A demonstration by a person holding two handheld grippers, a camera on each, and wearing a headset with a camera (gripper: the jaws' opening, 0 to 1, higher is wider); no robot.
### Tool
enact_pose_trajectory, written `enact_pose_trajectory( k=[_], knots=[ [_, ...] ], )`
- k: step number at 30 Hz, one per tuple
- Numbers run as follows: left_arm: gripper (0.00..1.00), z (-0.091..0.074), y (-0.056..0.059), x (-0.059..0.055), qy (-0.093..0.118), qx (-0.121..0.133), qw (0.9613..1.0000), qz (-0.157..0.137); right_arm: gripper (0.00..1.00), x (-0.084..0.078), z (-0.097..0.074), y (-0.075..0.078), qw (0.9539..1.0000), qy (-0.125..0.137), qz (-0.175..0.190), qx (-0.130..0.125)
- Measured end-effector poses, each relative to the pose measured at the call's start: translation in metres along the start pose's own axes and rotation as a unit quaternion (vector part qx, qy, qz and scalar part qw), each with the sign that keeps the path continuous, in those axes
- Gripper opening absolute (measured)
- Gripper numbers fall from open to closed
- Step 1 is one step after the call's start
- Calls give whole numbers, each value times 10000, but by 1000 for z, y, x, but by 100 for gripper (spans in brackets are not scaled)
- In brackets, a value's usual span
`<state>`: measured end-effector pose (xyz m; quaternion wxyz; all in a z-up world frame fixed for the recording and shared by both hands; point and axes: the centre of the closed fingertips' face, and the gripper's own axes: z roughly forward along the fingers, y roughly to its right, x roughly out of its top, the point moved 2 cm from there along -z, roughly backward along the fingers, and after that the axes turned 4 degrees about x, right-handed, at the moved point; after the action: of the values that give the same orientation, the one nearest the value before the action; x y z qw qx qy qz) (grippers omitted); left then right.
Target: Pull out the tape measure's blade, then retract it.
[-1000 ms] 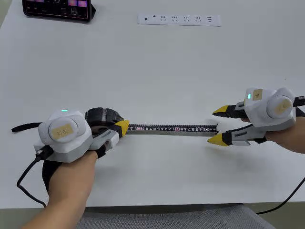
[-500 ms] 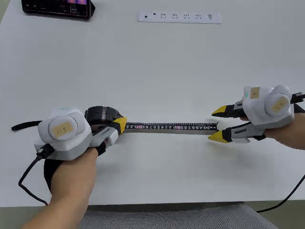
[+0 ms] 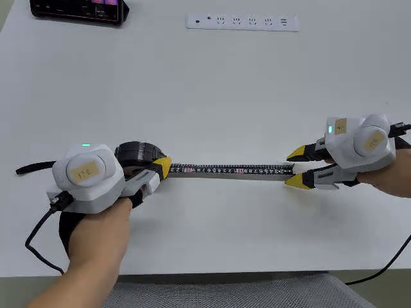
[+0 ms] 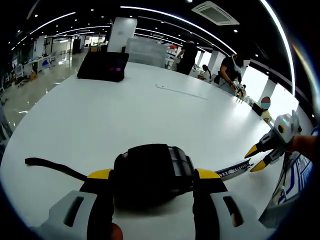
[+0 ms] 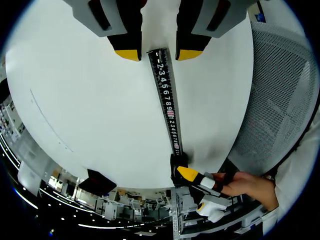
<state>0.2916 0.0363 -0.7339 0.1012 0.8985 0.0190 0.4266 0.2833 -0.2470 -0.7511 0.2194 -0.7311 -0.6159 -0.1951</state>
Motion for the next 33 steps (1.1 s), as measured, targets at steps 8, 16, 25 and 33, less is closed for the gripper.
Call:
enact_pose_trajectory(
  k=[8, 16, 25, 33],
  knots=[
    [60, 0, 0, 0, -10, -28, 10000, -19, 17, -4, 2, 0, 9998, -130, -156, 41],
    [60, 0, 0, 0, -21, -27, 10000, -29, 13, -7, 4, 2, 9995, -207, -239, 50],
    [60, 1, 0, 0, -36, -10, 10000, -32, 12, -7, 4, 3, 9996, -206, -217, 21],
    [59, 1, -1, -1, -69, 5, 10000, 23, 11, -7, 4, 4, 9994, -243, -246, 28]
  ],
)
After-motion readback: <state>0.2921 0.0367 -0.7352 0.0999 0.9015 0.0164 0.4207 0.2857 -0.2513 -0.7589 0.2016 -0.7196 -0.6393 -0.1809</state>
